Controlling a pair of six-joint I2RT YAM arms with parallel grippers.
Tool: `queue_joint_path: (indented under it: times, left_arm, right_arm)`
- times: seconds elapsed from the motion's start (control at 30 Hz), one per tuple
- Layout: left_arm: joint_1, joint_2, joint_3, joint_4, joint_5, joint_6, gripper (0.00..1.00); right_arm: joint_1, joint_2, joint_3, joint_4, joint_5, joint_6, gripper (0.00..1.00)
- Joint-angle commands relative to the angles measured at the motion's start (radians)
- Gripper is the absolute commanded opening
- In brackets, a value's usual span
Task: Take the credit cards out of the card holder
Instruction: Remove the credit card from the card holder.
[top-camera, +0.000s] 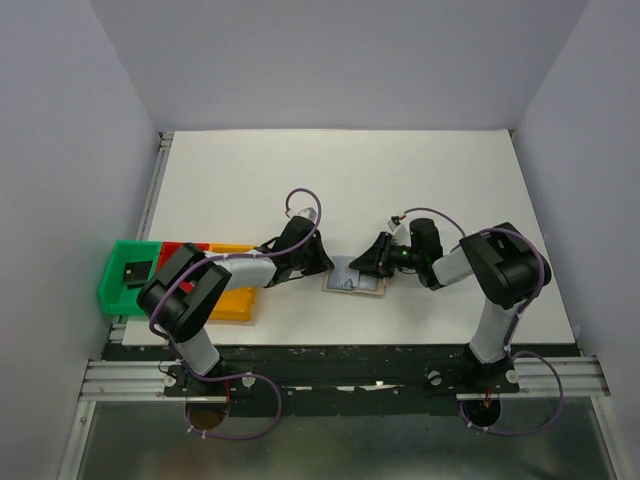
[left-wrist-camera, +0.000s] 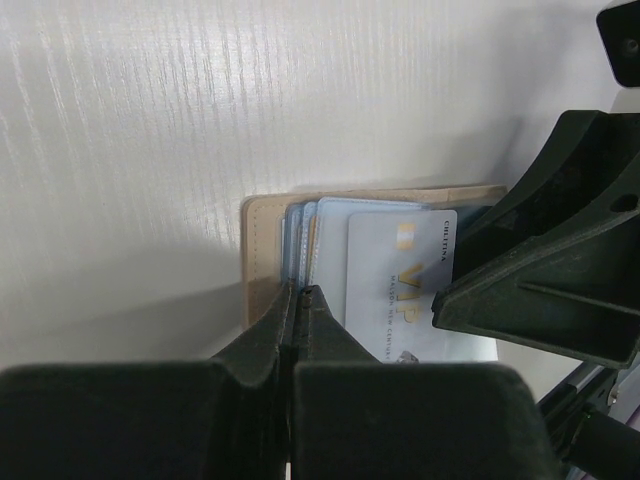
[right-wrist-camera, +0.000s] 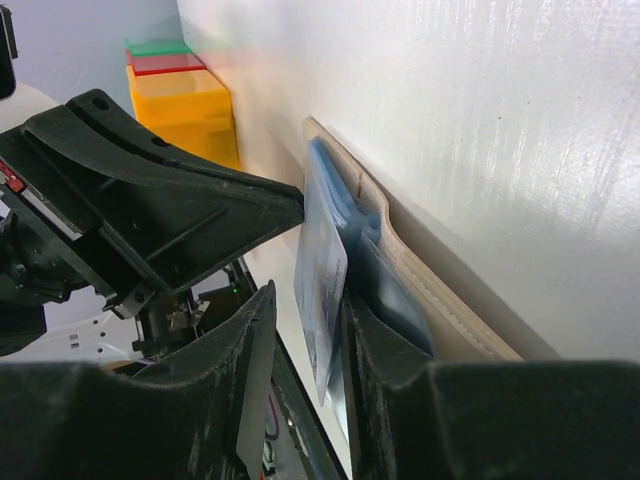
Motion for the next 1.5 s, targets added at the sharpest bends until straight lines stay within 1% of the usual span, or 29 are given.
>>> queue_joint_path:
  times: [0.0,0.3,0.4,0.47,0.6,0.7,0.83,0.93,1.13,1.37,1.47]
  left_arm:
    - [-0.037,0.073,-0.020,-0.138,0.003,0.035,0.00]
    - [-0.052,0.073,-0.008,-0.135,0.009,0.052,0.00]
    - [-0.054,0.071,-0.008,-0.130,0.012,0.057,0.00]
    - [-0.055,0.071,-0.008,-0.130,0.012,0.055,0.00]
    - [-0.054,0.065,-0.016,-0.132,0.002,0.052,0.00]
    - [-0.054,0.064,-0.019,-0.133,-0.003,0.049,0.00]
    - [-0.054,0.062,-0.022,-0.136,-0.003,0.046,0.00]
    - [-0.052,0.064,-0.020,-0.138,-0.006,0.045,0.00]
    - [-0.051,0.064,-0.020,-0.147,-0.012,0.045,0.00]
    - [-0.048,0.067,-0.020,-0.153,-0.018,0.042,0.00]
    - [-0.046,0.068,-0.022,-0.156,-0.020,0.038,0.00]
  right_arm:
    - [0.031,0.007,0.030,0.076,-0.063,0.017,0.39]
    - [0.044,0.007,0.062,0.013,-0.063,-0.006,0.39]
    - [0.046,-0.007,0.066,-0.020,-0.058,-0.018,0.37]
    - [0.046,-0.025,0.069,-0.057,-0.050,-0.040,0.36]
    - [0.047,-0.090,0.086,-0.204,-0.017,-0.112,0.30]
    - [0.044,-0.125,0.096,-0.292,0.000,-0.152,0.29]
    - [0.046,-0.159,0.102,-0.352,0.012,-0.183,0.28]
    - [0.046,-0.182,0.106,-0.392,0.026,-0.206,0.26]
    - [0.044,-0.208,0.105,-0.427,0.037,-0.221,0.21]
    - [0.044,-0.222,0.106,-0.449,0.043,-0.235,0.10]
    - [0.041,-0.231,0.105,-0.458,0.046,-0.239,0.08]
